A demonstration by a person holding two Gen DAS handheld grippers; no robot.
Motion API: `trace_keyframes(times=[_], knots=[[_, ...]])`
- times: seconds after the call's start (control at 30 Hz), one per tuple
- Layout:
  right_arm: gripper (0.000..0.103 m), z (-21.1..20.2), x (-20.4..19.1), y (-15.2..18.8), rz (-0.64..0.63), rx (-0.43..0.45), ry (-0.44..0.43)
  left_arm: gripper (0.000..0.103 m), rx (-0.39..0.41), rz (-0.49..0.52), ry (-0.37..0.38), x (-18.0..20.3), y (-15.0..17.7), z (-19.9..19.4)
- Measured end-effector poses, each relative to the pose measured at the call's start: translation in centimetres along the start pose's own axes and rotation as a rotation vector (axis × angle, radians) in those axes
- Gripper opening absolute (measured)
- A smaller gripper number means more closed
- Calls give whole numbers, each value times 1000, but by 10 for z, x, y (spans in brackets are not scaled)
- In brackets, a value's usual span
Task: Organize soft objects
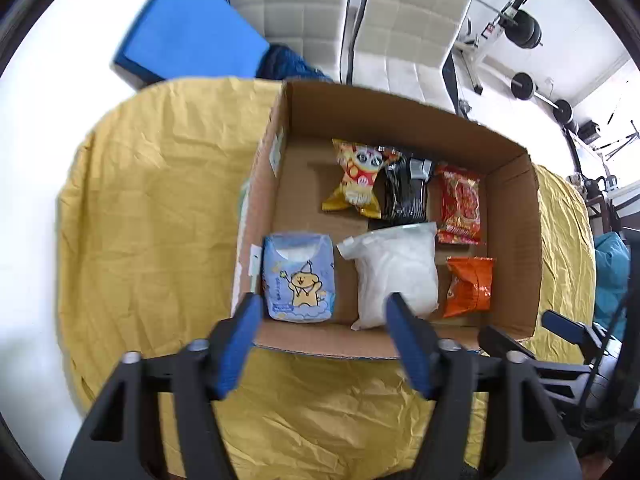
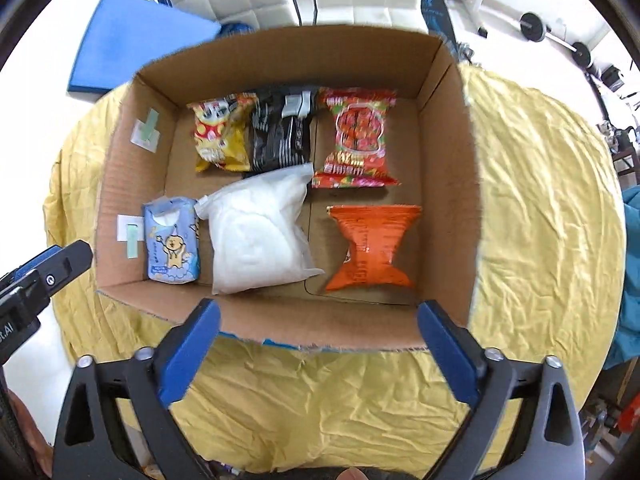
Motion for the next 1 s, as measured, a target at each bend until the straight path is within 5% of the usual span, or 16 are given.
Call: trace_keyframes(times=[0.13, 0.5, 1.0], knots=[[103, -41, 7, 14, -1, 58, 17, 96, 67, 8, -34, 4, 3, -18], [103, -94, 21, 29, 22, 138, 4, 97, 157, 15, -25, 16, 15, -61], [103, -253, 33, 107, 5, 337, -35, 97, 340, 97, -41, 58, 70, -192]])
Point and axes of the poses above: each gripper's, at about its wrist camera, not at the fingertips, and z roughly the way its jaws point, x to its right, y to its underside, the point moved 4 cm from there along z, roughly the way its jaws point, and after that the axes turned 1 degree about -z, right-handed, at the moved point
